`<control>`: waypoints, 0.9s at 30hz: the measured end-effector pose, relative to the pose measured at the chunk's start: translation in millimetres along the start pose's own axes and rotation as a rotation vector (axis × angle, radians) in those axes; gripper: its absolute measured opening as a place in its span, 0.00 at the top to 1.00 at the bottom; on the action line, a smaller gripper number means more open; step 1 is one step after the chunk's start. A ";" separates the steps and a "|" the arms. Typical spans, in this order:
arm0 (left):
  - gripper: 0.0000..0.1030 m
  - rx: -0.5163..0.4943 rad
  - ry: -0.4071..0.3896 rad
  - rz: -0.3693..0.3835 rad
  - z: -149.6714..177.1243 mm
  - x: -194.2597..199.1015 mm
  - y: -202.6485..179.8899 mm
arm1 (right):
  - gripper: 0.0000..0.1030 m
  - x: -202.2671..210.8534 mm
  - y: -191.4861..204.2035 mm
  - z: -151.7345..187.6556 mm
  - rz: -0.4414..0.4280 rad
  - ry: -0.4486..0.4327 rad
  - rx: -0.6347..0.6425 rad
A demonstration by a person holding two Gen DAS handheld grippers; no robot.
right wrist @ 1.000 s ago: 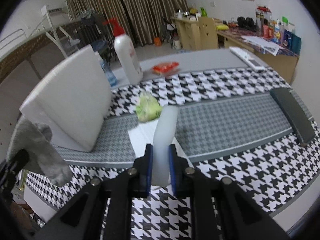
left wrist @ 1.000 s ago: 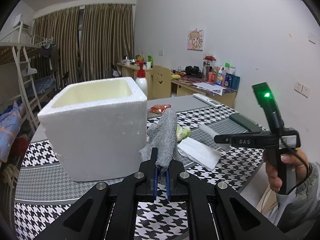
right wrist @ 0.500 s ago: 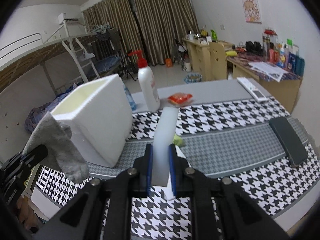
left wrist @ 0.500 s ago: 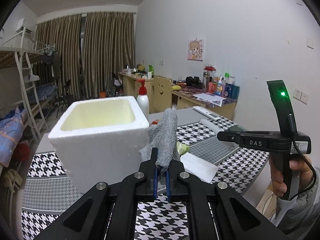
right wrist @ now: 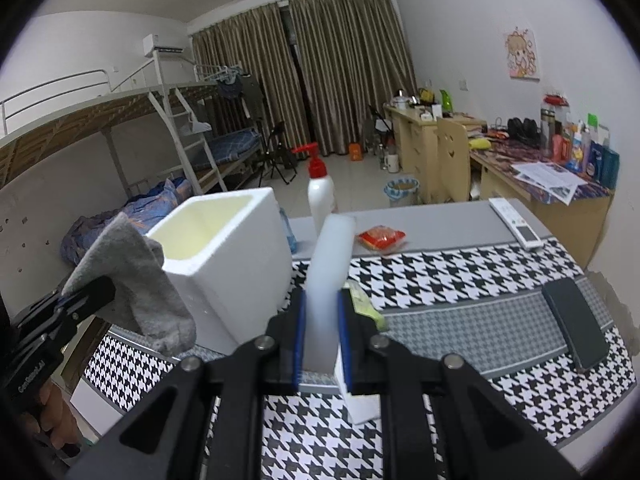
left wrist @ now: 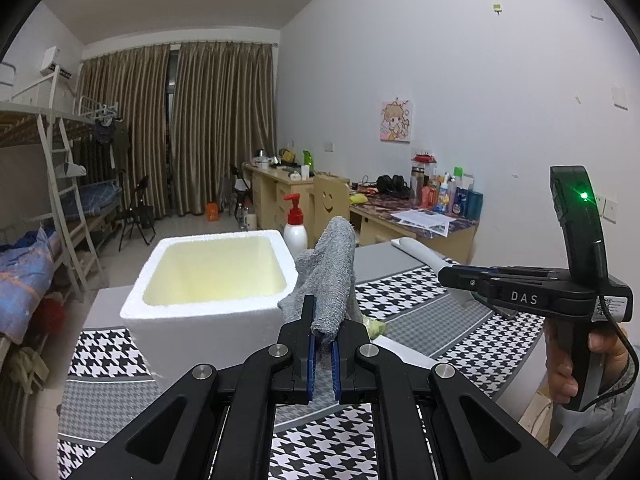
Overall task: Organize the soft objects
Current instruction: 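Carry the foam tube with the right gripper over the white foam box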
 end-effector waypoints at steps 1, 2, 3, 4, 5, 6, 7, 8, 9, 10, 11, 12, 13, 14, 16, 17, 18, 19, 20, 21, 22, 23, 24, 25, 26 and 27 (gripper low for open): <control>0.94 0.003 -0.002 -0.002 -0.6 0.9 1.9 | 0.82 -0.1 1.6 -1.6 -0.003 -0.003 0.004; 0.94 0.004 -0.004 -0.005 -1.5 1.5 2.6 | 0.82 -0.1 3.1 -2.9 -0.004 -0.005 0.008; 0.94 0.004 -0.008 -0.010 -2.0 2.9 4.8 | 0.82 0.2 5.6 -4.0 -0.006 -0.008 0.014; 0.94 0.004 -0.014 -0.017 -3.0 4.7 6.6 | 0.82 0.4 8.3 -5.6 -0.009 -0.012 0.021; 0.94 0.002 -0.021 -0.025 -4.6 6.4 8.1 | 0.82 0.9 9.5 -6.9 -0.012 -0.016 0.026; 0.94 0.002 -0.026 -0.027 -5.5 7.6 9.2 | 0.82 0.8 11.8 -8.9 -0.016 -0.020 0.032; 0.94 0.004 -0.030 -0.028 -6.6 9.1 10.5 | 0.82 0.4 13.0 -10.1 -0.020 -0.022 0.035; 0.94 0.006 -0.034 -0.031 -7.6 10.5 11.7 | 0.82 -0.6 15.2 -12.0 -0.025 -0.024 0.039; 0.94 0.004 -0.038 -0.037 -8.6 11.8 13.2 | 0.82 -0.5 17.4 -12.4 -0.029 -0.026 0.042; 0.94 0.005 -0.043 -0.044 -9.5 13.0 14.6 | 0.82 -1.4 19.9 -13.7 -0.034 -0.027 0.048; 0.94 0.007 -0.046 -0.047 -10.4 14.0 15.7 | 0.82 -2.5 22.8 -15.1 -0.040 -0.029 0.055; 0.94 0.011 -0.051 -0.051 -11.4 16.0 17.9 | 0.82 -3.2 24.5 -16.0 -0.045 -0.030 0.059; 0.94 0.015 -0.057 -0.058 -11.9 17.9 20.2 | 0.82 -4.8 28.1 -17.1 -0.054 -0.030 0.066; 0.94 0.019 -0.062 -0.063 -12.3 19.5 22.1 | 0.82 -5.9 30.5 -17.8 -0.060 -0.029 0.072; 0.94 0.023 -0.067 -0.075 -12.9 22.0 25.2 | 0.82 -8.7 37.9 -18.7 -0.077 -0.027 0.083; 0.94 0.024 -0.069 -0.083 -13.2 23.4 27.3 | 0.82 -10.2 40.9 -19.6 -0.084 -0.025 0.087; 0.94 0.026 -0.072 -0.090 -13.4 25.4 30.1 | 0.82 -12.1 44.4 -21.3 -0.092 -0.025 0.094; 0.94 0.030 -0.075 -0.099 -13.5 27.2 32.9 | 0.82 -13.2 46.7 -22.5 -0.098 -0.026 0.098; 0.94 0.034 -0.077 -0.109 -13.4 28.8 36.2 | 0.82 -14.9 50.4 -24.3 -0.107 -0.026 0.104; 0.94 0.037 -0.079 -0.118 -13.1 29.6 39.5 | 0.82 -16.7 52.3 -26.0 -0.112 -0.024 0.107; 0.94 0.040 -0.078 -0.128 -12.7 30.4 43.2 | 0.82 -18.3 53.9 -27.6 -0.115 -0.022 0.108; 0.94 0.041 -0.076 -0.139 -11.9 31.4 46.4 | 0.82 -20.1 55.7 -29.2 -0.119 -0.021 0.111; 0.94 0.043 -0.076 -0.151 -11.3 32.3 49.9 | 0.82 -22.5 58.7 -30.3 -0.125 -0.019 0.116; 0.94 0.047 -0.077 -0.159 -11.9 32.1 51.8 | 0.82 -24.5 60.8 -31.2 -0.131 -0.015 0.120; 0.94 0.049 -0.079 -0.167 -11.9 32.5 54.1 | 0.82 -27.7 63.8 -32.2 -0.139 -0.010 0.125; 0.94 0.051 -0.080 -0.176 -11.3 34.3 58.2 | 0.82 -29.7 65.5 -32.6 -0.144 -0.005 0.127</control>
Point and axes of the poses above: each gripper's, at about its wrist camera, not at the fingertips, and x roughly against the way its jaws point, y to its left, z to its underside, the point moved 5 cm from there along -x, roughly the way its jaws point, and after that the axes turned 5 degrees about -z, right-handed, at the moved point
